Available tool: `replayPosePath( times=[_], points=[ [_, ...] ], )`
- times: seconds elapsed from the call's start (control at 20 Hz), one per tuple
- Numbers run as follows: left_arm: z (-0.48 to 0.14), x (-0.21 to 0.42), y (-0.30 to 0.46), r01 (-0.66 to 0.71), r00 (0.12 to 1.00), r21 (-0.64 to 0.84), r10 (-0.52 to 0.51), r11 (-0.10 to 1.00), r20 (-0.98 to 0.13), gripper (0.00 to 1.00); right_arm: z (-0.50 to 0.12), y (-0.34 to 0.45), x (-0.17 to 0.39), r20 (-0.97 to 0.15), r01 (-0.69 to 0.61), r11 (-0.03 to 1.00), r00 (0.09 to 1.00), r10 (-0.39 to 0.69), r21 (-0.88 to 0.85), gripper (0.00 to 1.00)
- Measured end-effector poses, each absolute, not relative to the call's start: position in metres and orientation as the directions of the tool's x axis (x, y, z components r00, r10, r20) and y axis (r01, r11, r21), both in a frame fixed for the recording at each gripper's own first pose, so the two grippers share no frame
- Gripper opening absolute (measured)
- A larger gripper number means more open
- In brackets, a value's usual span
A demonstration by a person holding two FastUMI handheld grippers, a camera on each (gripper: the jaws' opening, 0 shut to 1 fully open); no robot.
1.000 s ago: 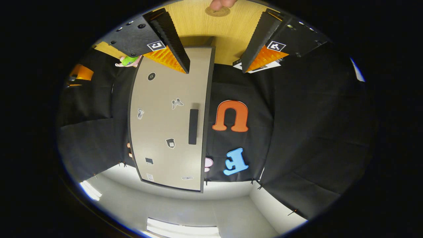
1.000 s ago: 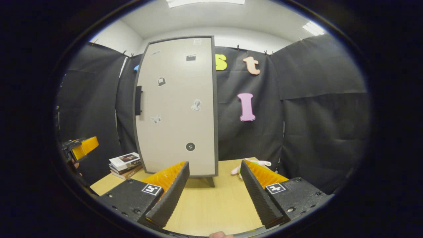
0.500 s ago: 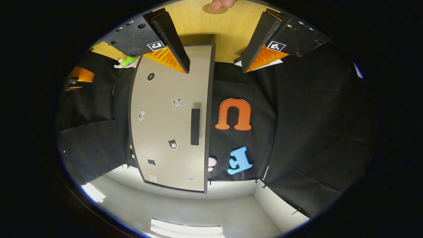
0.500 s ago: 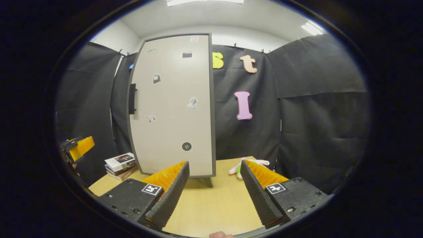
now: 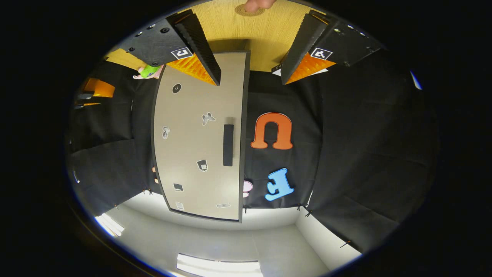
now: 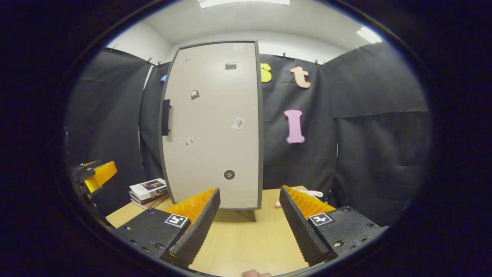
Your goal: Open the cabinet door with the right hand, grasp the bottle in the cabinet with the left hand and place it on the coaster, then close the cabinet door with the right hand.
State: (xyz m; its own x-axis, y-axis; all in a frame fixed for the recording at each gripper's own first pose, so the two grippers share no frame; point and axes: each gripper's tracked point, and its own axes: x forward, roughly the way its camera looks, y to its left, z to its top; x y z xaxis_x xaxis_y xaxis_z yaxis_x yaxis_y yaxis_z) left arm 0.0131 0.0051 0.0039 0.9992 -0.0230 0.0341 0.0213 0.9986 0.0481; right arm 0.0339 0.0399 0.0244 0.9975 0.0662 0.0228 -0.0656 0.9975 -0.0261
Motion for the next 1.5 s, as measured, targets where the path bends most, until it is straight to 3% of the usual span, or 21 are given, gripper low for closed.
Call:
replayPosePath(
  times=[0.4, 0.55, 0.85, 1.15, 1.35, 1.45, 1.5],
  points=[
    [0.007, -0.003, 0.007, 0.009, 0.999, 0.063, -0.011, 0.998, 0.034, 0.95, 0.108, 0.139, 0.087, 0.048, -0.325, 0.943, 0.943, 0.329, -0.071, 0.96],
    [0.009, -0.011, 0.009, 0.005, 0.999, 0.060, -0.007, 0.998, 0.032, 0.95, 0.132, 0.179, 0.117, 0.060, -0.387, 0.918, 0.918, 0.392, -0.082, 0.99],
    [0.011, -0.022, 0.019, -0.012, 1.000, 0.082, 0.010, 0.997, 0.022, 0.95, 0.153, 0.260, 0.168, 0.056, -0.471, 0.879, 0.878, 0.475, -0.082, 0.96],
    [0.011, -0.028, 0.021, -0.008, 1.000, 0.104, 0.007, 0.995, 0.016, 0.95, 0.160, 0.315, 0.222, 0.024, -0.457, 0.883, 0.887, 0.462, -0.104, 0.99],
    [0.017, -0.029, 0.020, -0.008, 0.999, 0.106, 0.004, 0.994, 0.038, 0.95, 0.154, 0.330, 0.247, -0.001, -0.437, 0.894, 0.899, 0.439, -0.100, 0.85],
    [0.017, -0.029, 0.020, -0.004, 0.999, 0.104, 0.000, 0.995, 0.038, 0.95, 0.150, 0.336, 0.251, -0.012, -0.434, 0.895, 0.900, 0.435, -0.098, 0.72],
    [0.017, -0.029, 0.021, -0.003, 0.999, 0.103, -0.001, 0.995, 0.038, 0.95, 0.150, 0.341, 0.252, -0.009, -0.439, 0.894, 0.898, 0.440, -0.090, 0.60]
  ],
)
